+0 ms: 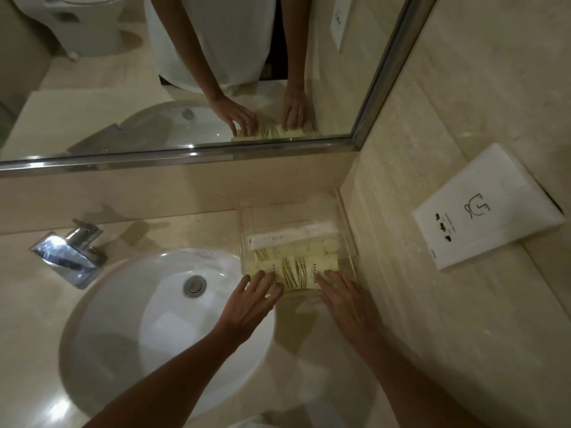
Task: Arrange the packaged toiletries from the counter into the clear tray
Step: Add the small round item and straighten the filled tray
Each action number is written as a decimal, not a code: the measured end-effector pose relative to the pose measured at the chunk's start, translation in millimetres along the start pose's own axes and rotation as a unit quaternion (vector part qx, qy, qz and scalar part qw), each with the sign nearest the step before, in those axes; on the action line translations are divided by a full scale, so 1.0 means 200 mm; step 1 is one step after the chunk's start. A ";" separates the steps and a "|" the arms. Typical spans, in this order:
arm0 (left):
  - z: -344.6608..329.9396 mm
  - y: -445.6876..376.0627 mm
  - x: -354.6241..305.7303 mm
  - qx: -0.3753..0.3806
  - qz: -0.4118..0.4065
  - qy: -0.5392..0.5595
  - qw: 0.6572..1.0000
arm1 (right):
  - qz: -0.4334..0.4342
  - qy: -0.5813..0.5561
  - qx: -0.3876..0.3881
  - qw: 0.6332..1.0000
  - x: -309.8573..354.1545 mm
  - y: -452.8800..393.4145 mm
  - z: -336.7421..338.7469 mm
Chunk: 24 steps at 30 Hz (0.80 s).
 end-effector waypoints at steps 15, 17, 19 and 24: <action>0.03 -0.08 0.05 0.007 0.057 0.014 0.998 | -0.042 -0.001 -0.033 0.999 0.01 -0.11 0.02; 0.03 -0.11 0.06 0.008 0.069 0.018 0.997 | -0.050 -0.009 -0.054 0.997 0.01 -0.15 0.04; 0.04 -0.12 0.08 0.002 0.076 0.020 0.997 | -0.057 -0.013 -0.065 0.996 0.01 -0.18 0.05; 0.06 -0.18 0.13 -0.007 0.118 0.044 0.992 | -0.060 -0.001 -0.059 0.996 0.00 -0.25 0.07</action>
Point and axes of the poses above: each hand's wrist, its own y-axis away from the middle knuckle, its own z-axis out of the back of the hand, x = y × z, the point moved 2 cm from there along -y, towards the middle knuckle, and after that the axes turned 9 degrees about -y, right-handed, at the moved point
